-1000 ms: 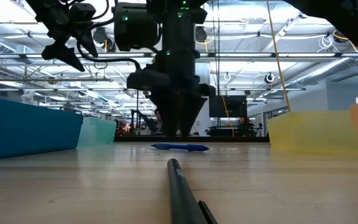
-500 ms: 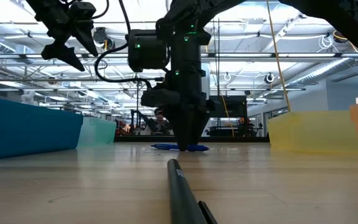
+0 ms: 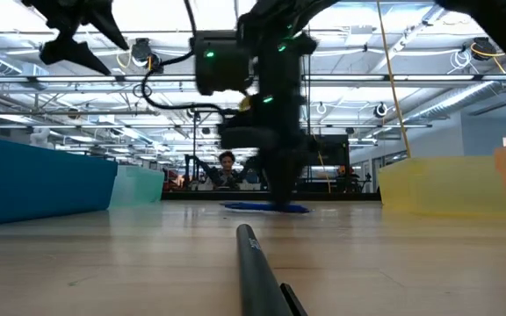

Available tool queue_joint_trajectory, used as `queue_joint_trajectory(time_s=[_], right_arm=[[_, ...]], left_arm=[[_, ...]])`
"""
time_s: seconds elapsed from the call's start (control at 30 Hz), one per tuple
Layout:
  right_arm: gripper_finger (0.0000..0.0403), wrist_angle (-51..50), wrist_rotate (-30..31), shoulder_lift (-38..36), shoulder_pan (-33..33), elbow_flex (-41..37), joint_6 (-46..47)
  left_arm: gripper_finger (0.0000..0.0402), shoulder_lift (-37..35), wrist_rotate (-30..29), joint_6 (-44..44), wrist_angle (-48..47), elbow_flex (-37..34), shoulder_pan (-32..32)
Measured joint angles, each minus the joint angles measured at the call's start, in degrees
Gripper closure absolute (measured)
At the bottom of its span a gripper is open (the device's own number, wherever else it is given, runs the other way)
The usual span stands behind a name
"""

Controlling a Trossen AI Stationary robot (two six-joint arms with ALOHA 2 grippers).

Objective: Sort crayons/erasers/pens/pencils in bins
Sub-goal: Put the blue pen into the yellow bin

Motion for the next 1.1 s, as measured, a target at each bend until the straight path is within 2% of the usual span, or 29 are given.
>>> queue_joint_trajectory(time_s=[0.07, 0.23, 0.4, 0.5, 0.63, 0.77, 0.9, 1.1], right_arm=[[0.0377, -1.9, 0.4, -2.6, 1.2, -0.5, -0.3], [0.0372, 6.1, 3.0, -11.1, 3.8, 0.2, -6.7], [0.0374, 19.0, 4.7, -13.9, 7.5, 0.0, -15.6], [0.0373, 25.4, 11.9, -15.9, 8.9, 0.3, -15.9], [0.0374, 28.1, 23.3, -17.1, 9.4, 0.2, -15.5], [0.0374, 28.5, 28.4, -18.9, 9.1, 0.2, -11.3], [0.0375, 19.3, 29.8, -21.5, 7.2, 0.2, -1.1], [0.0368, -12.4, 28.6, -29.3, 6.2, -1.2, 16.7]], left_arm=[[0.0098, -1.5, 0.9, 1.5, 0.0, 0.0, -1.3], [0.0099, -3.5, 5.7, 3.2, 0.2, 0.0, -6.8], [0.0111, -2.3, 5.6, 3.2, 4.9, 0.0, -16.2], [0.0125, -0.3, 2.6, 2.5, 11.7, 0.0, -21.1], [0.0137, 2.9, -2.6, -0.8, 20.0, 0.0, -24.5], [0.0137, 6.1, -4.7, -2.5, 23.8, 0.0, -24.8], [0.0134, 7.2, -4.9, -2.7, 24.3, 0.0, -24.8], [0.0140, 6.6, -5.0, -2.0, 24.5, 0.0, -24.8]])
